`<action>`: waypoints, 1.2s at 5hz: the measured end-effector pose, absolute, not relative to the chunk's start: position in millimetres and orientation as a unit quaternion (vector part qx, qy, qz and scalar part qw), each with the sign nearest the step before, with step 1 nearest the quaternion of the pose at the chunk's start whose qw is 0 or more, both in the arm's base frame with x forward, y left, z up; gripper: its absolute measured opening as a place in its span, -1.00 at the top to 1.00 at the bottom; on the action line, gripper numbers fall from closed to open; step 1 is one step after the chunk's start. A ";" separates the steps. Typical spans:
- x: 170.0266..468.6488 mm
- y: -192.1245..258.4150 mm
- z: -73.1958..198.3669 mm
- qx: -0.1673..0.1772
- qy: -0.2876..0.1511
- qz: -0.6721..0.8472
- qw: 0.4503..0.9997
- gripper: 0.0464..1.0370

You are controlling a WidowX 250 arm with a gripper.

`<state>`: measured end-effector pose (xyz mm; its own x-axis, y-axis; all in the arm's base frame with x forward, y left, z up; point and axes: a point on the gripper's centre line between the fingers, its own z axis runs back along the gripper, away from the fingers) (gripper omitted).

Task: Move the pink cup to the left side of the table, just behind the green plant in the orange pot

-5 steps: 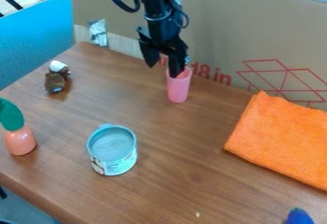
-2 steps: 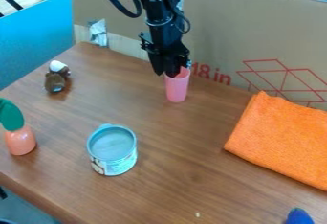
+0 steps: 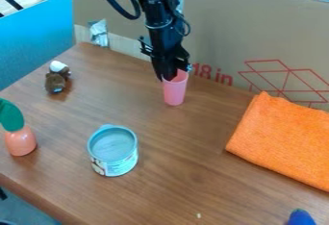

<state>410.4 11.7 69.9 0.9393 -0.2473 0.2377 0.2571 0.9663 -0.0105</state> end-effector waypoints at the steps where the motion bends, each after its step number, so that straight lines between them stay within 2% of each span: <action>1: 398.9 25.4 80.8 -0.034 -0.112 -0.130 0.985 0.91; 2: 371.7 58.1 103.9 -0.013 -0.112 -0.121 0.986 0.91; 3: 331.0 109.7 104.4 0.025 -0.090 -0.077 0.993 0.91; 4: 304.2 156.2 108.3 0.036 -0.081 -0.060 0.994 0.91; 5: 284.6 207.1 122.3 0.041 -0.093 -0.030 0.994 0.91; 6: 269.8 241.8 108.6 0.015 -0.076 0.002 0.997 0.91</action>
